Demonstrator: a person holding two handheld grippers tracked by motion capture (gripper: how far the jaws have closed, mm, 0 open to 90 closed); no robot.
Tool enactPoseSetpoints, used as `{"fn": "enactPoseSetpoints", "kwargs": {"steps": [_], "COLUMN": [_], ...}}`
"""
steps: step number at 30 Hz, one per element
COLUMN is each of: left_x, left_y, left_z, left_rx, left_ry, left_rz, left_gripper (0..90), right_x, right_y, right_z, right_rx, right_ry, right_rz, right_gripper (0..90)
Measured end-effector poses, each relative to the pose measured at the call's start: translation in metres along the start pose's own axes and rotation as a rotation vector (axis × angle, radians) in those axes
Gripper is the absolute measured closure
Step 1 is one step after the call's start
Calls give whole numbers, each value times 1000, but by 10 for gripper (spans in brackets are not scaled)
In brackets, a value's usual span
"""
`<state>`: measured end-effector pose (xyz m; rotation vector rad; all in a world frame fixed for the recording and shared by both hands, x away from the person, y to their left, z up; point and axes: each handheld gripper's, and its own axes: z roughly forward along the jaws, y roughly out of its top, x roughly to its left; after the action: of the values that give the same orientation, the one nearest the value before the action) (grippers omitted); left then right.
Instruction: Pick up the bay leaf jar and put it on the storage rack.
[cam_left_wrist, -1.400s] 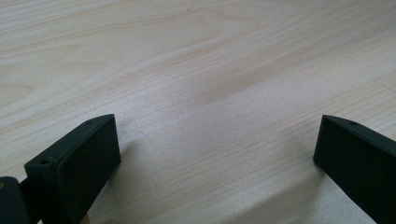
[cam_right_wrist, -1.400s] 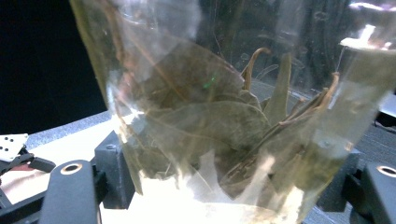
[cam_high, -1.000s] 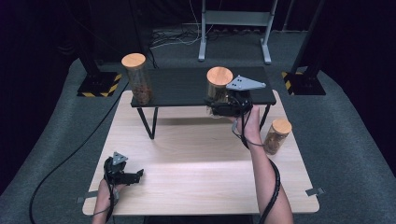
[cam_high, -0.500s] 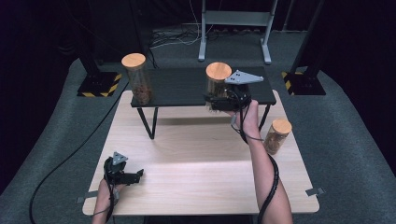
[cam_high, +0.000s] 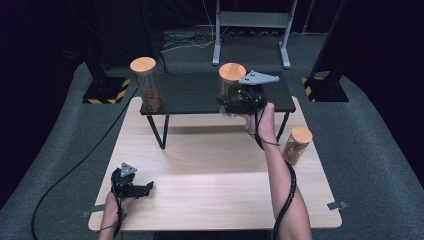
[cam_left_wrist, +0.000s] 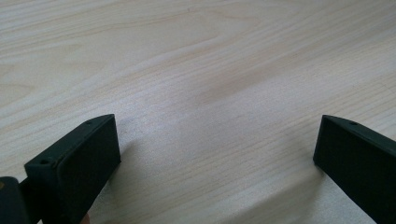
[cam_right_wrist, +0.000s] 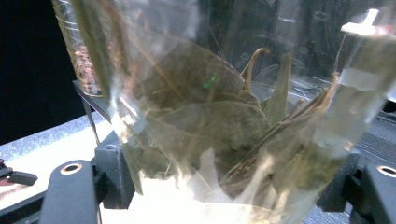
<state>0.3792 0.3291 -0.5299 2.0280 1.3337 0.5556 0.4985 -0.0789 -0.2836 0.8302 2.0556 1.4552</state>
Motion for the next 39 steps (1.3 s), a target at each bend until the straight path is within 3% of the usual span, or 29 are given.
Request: {"fn": "enactPoseSetpoints", "kwargs": {"steps": [39], "left_x": [0], "left_y": [0], "left_z": [0], "left_rx": [0], "left_ry": [0], "left_rz": [0], "left_gripper": [0], "right_x": [-18], "right_y": [2], "right_z": [26], "right_rx": [52], "right_ry": [-16], "right_rz": [47], "right_gripper": [248]}}
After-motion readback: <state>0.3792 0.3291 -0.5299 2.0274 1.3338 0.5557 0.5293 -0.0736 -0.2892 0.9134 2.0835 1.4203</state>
